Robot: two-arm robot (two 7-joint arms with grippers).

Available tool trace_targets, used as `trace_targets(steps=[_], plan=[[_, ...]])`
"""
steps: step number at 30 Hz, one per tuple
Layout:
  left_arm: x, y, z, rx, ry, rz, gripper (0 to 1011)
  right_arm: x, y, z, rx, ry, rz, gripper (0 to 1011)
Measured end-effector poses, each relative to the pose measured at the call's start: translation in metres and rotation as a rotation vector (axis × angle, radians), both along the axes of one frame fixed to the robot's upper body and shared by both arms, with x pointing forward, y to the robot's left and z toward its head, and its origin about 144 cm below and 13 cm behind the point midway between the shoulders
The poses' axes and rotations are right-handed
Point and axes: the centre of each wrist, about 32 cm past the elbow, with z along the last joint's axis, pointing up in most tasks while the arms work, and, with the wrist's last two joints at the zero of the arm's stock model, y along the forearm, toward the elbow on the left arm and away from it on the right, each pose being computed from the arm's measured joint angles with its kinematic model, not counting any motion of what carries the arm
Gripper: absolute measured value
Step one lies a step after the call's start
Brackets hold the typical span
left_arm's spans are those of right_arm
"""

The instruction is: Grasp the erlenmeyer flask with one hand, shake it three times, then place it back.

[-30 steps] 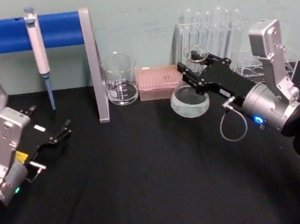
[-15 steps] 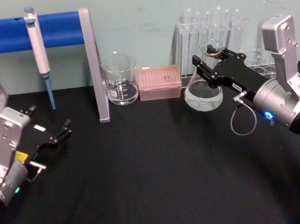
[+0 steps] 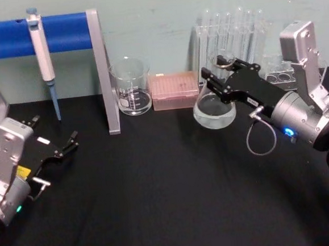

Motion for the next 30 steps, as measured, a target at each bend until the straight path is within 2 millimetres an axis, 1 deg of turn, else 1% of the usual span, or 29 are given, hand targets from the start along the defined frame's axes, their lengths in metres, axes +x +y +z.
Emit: trace_targets(steps=[20,30], plan=[[0.000,0.000,0.000,0.000,0.000,0.000,1001,-0.014,0.031,0.000,-0.011,0.013,0.238,457],[0.000,0.000,0.000,0.000,0.000,0.000,1001,-0.022,0.041,-0.001,-0.021,0.018,0.368,457]])
